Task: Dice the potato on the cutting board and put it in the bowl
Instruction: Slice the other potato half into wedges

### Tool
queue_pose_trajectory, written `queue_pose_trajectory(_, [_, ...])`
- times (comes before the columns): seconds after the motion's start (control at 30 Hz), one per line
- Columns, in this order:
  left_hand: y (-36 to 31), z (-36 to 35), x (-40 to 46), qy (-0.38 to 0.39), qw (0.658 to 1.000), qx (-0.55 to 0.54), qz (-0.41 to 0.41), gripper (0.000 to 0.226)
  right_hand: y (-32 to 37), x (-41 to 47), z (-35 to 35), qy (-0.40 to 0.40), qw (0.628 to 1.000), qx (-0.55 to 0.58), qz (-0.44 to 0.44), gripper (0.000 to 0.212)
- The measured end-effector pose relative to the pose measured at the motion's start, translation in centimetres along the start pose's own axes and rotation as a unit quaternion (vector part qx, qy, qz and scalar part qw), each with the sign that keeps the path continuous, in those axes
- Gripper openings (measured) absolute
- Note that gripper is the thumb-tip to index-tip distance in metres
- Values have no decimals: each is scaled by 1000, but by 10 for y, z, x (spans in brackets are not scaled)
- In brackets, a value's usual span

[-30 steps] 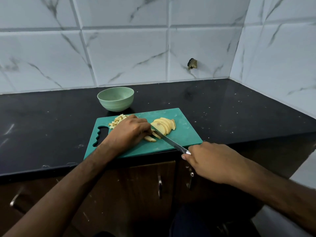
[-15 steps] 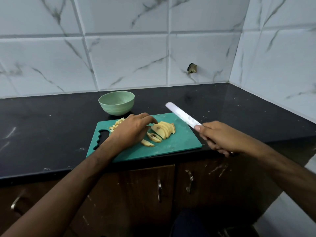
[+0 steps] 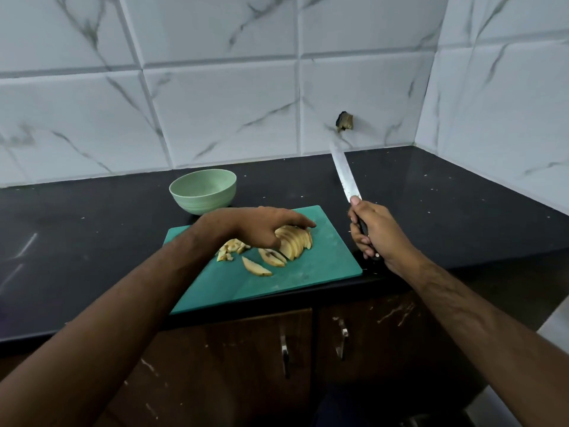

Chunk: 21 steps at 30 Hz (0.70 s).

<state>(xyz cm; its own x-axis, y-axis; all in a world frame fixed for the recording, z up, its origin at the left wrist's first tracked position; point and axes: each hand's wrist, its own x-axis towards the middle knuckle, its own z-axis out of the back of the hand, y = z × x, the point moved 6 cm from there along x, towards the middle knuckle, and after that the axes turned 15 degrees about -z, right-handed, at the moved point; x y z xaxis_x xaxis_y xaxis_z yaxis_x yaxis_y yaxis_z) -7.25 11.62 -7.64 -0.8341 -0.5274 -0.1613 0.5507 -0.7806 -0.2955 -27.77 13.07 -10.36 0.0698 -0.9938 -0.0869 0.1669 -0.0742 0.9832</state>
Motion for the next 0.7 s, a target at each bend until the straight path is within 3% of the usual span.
queue_pose_trajectory(0.3, [-7, 6, 11, 30, 990, 137, -7, 63, -2, 1, 1, 13, 1000, -5, 4, 44])
queue_pose_trajectory(0.5, [3, 7, 2, -34, 989, 142, -16, 49, -2, 1, -1, 15, 1000, -12, 7, 44])
queue_pose_trajectory(0.7, [16, 6, 7, -103, 983, 149, -3, 51, -1, -1, -2, 20, 1000, -12, 15, 43])
